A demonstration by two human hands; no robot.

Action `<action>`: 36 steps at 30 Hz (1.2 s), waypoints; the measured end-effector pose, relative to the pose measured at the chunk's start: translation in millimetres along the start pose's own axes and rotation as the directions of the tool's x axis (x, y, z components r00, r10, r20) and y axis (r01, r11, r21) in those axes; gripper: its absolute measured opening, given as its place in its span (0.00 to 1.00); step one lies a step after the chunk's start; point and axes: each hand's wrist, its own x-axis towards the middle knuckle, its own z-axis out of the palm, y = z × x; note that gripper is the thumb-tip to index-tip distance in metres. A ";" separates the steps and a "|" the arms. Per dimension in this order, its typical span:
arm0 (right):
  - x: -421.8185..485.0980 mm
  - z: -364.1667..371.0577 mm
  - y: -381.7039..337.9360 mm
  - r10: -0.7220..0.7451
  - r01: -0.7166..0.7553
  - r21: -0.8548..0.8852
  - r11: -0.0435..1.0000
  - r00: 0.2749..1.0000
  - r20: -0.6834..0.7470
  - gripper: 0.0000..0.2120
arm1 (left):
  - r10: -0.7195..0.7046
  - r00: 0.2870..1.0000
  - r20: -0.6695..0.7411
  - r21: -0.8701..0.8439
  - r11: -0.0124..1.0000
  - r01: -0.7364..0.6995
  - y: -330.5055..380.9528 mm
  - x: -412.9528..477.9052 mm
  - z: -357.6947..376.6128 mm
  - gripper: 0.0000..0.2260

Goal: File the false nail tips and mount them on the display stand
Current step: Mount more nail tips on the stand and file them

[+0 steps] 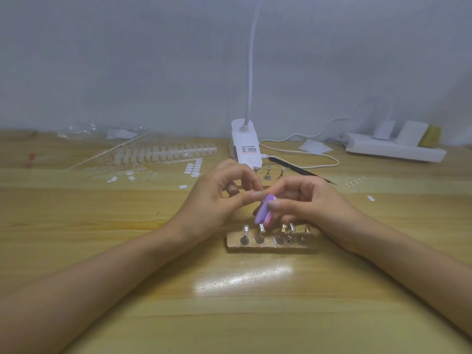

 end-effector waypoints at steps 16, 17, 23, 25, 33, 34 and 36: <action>2.8 -1.1 1.6 -0.010 0.019 0.103 0.995 0.996 -0.087 0.12 | 0.012 1.000 -0.006 -0.002 1.000 -0.012 1.5 -0.5 0.3 0.05; 3.0 -2.5 1.5 -0.012 0.035 0.164 0.986 0.990 -0.140 0.12 | 0.009 1.000 -0.005 -0.008 1.000 -0.009 1.4 -0.4 0.2 0.06; 2.4 0.1 2.2 -0.030 0.039 0.107 0.993 0.996 -0.090 0.11 | 0.019 1.000 -0.010 0.000 1.000 -0.019 0.0 0.2 0.4 0.06; 3.5 -3.1 2.9 -0.030 0.057 0.175 0.983 0.988 -0.153 0.12 | 0.013 1.000 -0.006 -0.011 1.000 -0.013 -0.7 0.3 0.3 0.06; 3.2 -4.0 4.7 -0.027 0.043 0.143 0.989 0.994 -0.106 0.12 | 0.017 1.000 -0.006 -0.023 1.000 -0.017 -2.3 -0.3 0.1 0.07; 2.0 -2.5 3.8 -0.021 0.025 0.089 0.996 0.999 -0.041 0.12 | 0.019 1.000 -0.007 -0.015 1.000 -0.019 -2.3 -0.2 0.2 0.07; 2.3 -0.9 4.8 -0.037 0.038 0.065 0.997 0.999 -0.016 0.10 | 0.014 1.000 -0.015 -0.012 1.000 -0.014 -2.1 0.0 0.4 0.07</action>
